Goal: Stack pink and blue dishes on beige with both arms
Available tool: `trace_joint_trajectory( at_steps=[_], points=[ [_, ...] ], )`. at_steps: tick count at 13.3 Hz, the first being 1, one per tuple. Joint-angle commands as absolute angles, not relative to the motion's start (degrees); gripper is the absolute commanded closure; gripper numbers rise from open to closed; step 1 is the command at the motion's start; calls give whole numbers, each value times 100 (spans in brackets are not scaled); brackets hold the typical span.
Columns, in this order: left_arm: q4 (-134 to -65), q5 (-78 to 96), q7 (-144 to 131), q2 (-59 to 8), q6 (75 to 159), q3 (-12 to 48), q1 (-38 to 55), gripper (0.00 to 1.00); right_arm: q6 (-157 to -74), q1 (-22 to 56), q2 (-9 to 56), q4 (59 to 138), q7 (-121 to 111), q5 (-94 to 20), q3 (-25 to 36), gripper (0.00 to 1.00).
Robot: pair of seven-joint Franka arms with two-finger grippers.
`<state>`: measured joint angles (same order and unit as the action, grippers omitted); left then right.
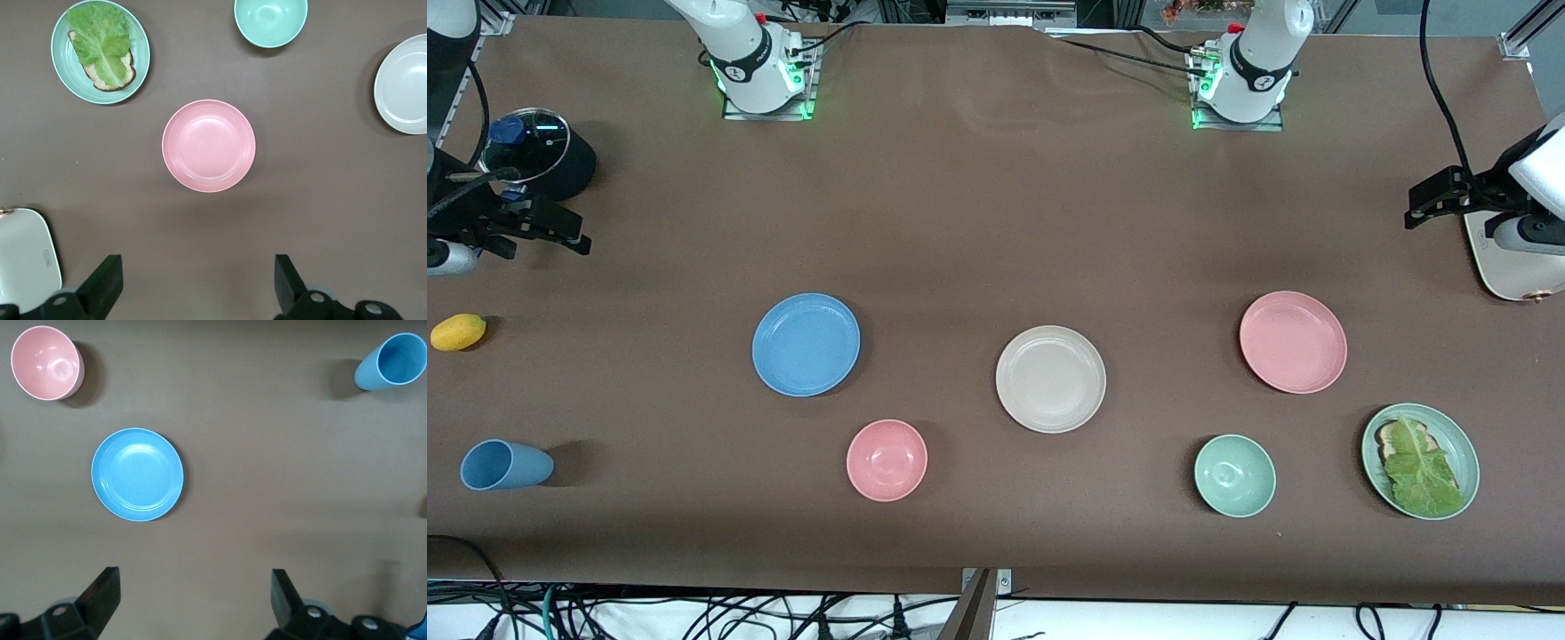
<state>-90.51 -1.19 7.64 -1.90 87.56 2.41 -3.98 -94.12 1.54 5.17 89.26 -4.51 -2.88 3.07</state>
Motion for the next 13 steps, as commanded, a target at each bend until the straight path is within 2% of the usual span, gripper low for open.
trace_joint_trajectory(
  at_steps=[1,8,13],
  points=[
    [-8877,-44,765,-360,8631,229,-422,0,-9483,132,369,9079,-501,-334,308,0],
    [-8859,17,791,-852,8719,202,-562,0,-9501,141,369,9097,-510,-334,316,0],
    [-8624,-26,765,-1773,8745,193,-887,0,-9554,132,352,9158,-519,-334,316,0]
  ],
)
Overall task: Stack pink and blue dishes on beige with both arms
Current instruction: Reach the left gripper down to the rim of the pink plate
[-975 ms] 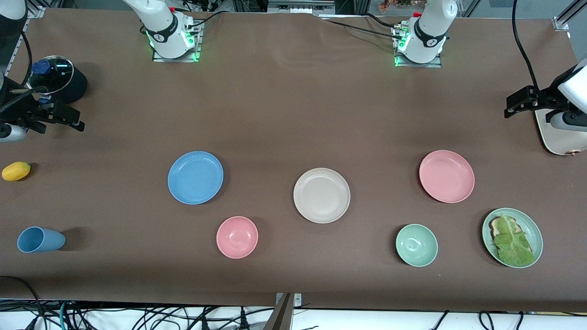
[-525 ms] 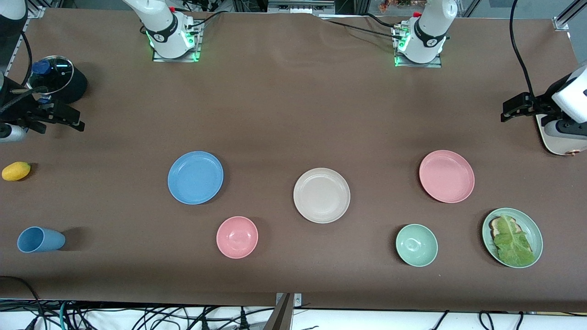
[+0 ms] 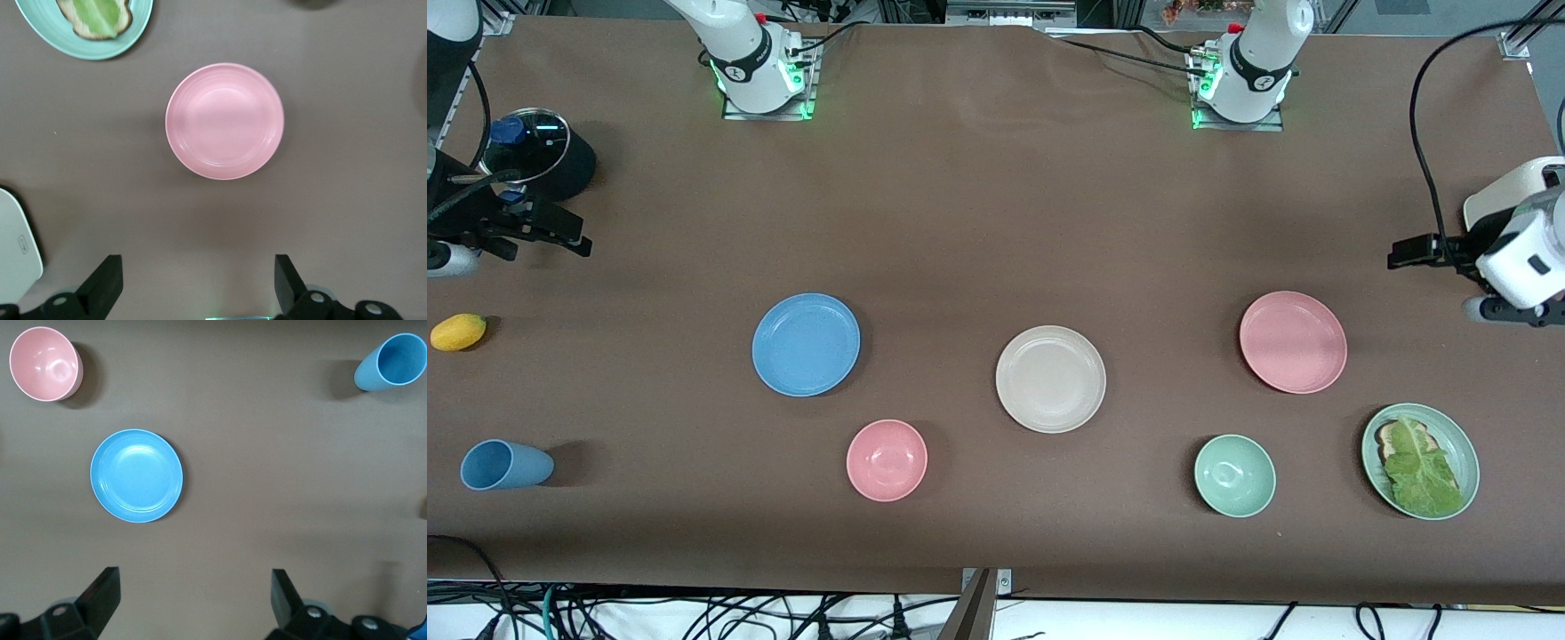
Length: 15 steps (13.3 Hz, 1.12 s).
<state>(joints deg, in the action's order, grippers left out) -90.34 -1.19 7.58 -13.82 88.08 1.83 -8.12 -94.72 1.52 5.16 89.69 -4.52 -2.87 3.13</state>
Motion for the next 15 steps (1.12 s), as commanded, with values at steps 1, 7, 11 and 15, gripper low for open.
trace_joint_trajectory(
  at_steps=[1,7,11,15],
  points=[
    [-8492,-26,765,-2019,8745,193,-931,0,-9536,132,334,9176,-519,-334,316,0],
    [-8191,-166,773,-3084,9226,132,-1080,0,-9624,132,281,9316,-519,-343,325,0],
    [-8857,-229,852,-3278,10376,141,-1370,0,-9729,132,308,9369,-501,-343,325,0],
    [-10130,-220,1186,-3051,12010,158,-1599,0,-9922,132,316,9518,-501,-343,325,0]
  ],
)
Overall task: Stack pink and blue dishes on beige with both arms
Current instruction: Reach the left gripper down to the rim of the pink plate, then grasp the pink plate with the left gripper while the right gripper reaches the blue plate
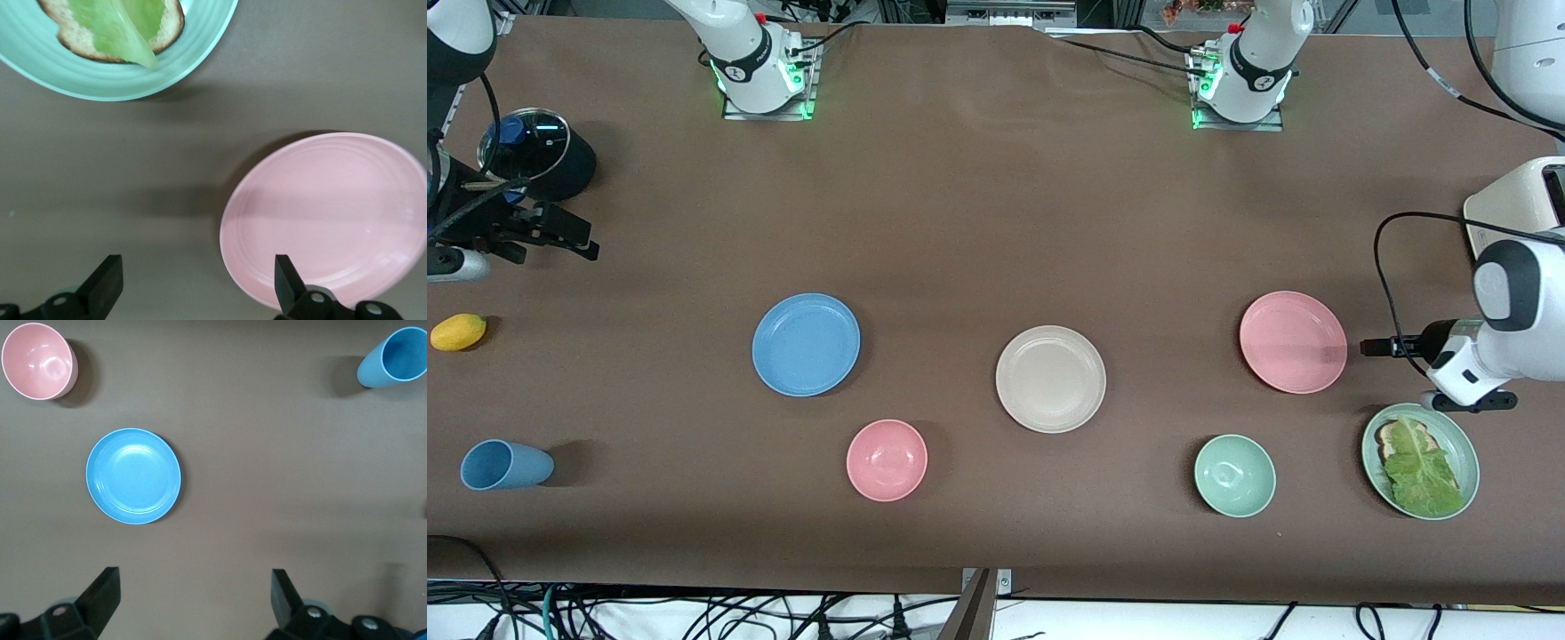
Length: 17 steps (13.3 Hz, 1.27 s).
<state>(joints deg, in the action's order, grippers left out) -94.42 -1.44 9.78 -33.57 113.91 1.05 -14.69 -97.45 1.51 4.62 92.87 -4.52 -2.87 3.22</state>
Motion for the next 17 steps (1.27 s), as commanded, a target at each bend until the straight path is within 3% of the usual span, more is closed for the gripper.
trace_joint_trajectory(
  at_steps=[1,6,8,9,10,11,12,13,17],
  points=[
    [-10473,-159,1178,-2972,12450,158,-1626,0,-10001,132,308,9597,-501,-343,325,0],
    [-11144,-123,863,-3006,13446,211,-1600,0,-10300,132,360,9746,-501,-343,290,0],
    [-11171,-132,669,-3084,13465,220,-1556,0,-10380,141,360,9817,-501,-351,290,0],
    [-11162,-132,537,-3128,13465,228,-1521,5,-10389,141,369,9817,-484,-352,281,0],
    [-11162,-132,475,-3138,13465,220,-1451,33,-10397,175,404,9817,-457,-378,281,0],
    [-11153,-132,405,-3138,13465,220,-1450,67,-10441,202,457,9809,-440,-378,273,0],
    [-11136,-141,387,-3138,13456,220,-1450,91,-10563,237,535,9809,-422,-378,272,0],
    [-11136,-141,387,-3138,13447,220,-1450,100,-10651,298,649,9800,-413,-378,281,0],
    [-11101,-149,396,-3146,13395,220,-1433,100,-11090,641,1465,9529,96,-325,281,0]
  ],
)
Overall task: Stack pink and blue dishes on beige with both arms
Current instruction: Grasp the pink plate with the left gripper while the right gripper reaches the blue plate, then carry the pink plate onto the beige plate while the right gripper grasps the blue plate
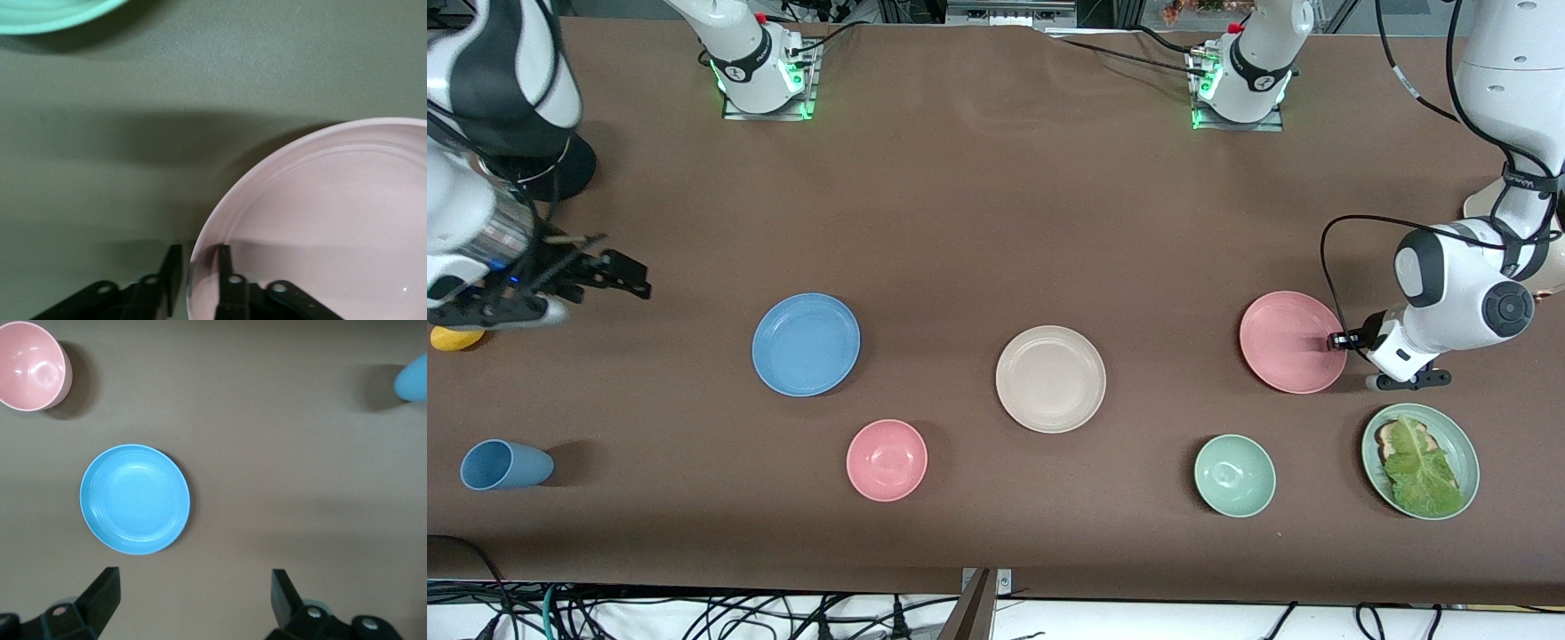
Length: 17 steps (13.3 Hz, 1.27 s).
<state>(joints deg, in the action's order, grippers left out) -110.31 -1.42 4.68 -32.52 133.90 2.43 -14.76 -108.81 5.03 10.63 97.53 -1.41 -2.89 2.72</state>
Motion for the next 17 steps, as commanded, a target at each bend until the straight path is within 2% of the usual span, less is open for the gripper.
trace_joint_trajectory(
  at_steps=[1,4,8,12,17],
  points=[
    [-11057,-149,396,-3146,13386,220,-1398,100,-11100,781,1772,9310,97,-316,290,0],
    [-10750,-141,369,-3103,12817,229,-1257,100,-11109,1054,2547,8764,543,-114,290,1],
    [-10179,-132,106,-2883,11710,438,-1125,100,-11433,1151,3137,8552,580,-140,281,1],
    [-9792,-71,-604,-2804,11058,913,-1134,100,-11619,1143,3357,8587,545,-158,281,1],
    [-9616,351,-1754,-2689,11004,1598,-1116,100,-11645,1125,3532,8622,545,-193,281,1]
  ],
)
